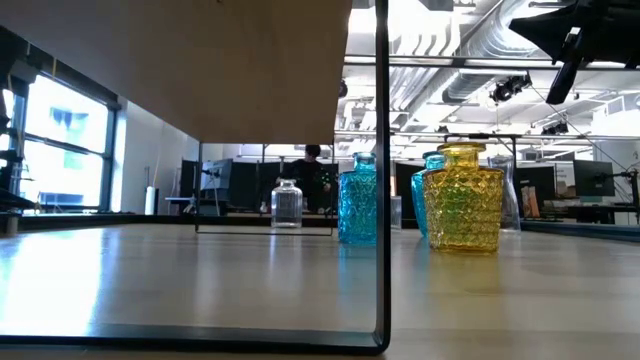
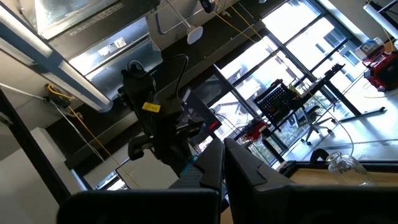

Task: Sort vases onto shelf
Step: Put the left blue vase on the shelf

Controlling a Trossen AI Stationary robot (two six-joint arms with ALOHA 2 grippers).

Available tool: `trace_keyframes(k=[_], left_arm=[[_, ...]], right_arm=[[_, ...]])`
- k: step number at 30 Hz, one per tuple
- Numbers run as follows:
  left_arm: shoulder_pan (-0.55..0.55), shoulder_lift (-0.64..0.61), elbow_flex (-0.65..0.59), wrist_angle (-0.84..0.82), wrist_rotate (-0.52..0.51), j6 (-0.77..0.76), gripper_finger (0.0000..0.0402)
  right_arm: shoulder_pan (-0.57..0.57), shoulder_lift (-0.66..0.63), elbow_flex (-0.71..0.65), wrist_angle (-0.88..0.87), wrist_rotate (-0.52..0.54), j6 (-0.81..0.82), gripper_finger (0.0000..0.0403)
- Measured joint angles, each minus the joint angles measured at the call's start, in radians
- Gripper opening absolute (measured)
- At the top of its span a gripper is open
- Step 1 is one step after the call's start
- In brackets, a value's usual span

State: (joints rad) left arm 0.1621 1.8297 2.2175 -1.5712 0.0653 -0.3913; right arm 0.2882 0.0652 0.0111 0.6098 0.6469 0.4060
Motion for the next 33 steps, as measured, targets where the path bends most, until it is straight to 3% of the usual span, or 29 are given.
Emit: trace_keyframes(k=[11,17,23,33], left_arm=[[-0.03,0.001,-0.03,0.0,-0.118,-0.025,0.0021],[-0.025,0.001,-0.03,0.0,-0.122,-0.027,0.0021],[-0.031,0.001,-0.03,0.0,0.002,-0.026,0.0021],[-0.031,-0.014,-0.031,0.0,0.012,0.045,0.0021]], right_arm=[[0.0,0.0,0.0,-0.015,-0.012,0.029,0.0],[0.0,0.0,0.0,-0.03,-0.013,0.056,0.0],[0.0,0.0,0.0,-0.031,-0.022,0.065,0.0],[0.0,0.0,0.0,-0.046,-0.023,0.065,0.0]])
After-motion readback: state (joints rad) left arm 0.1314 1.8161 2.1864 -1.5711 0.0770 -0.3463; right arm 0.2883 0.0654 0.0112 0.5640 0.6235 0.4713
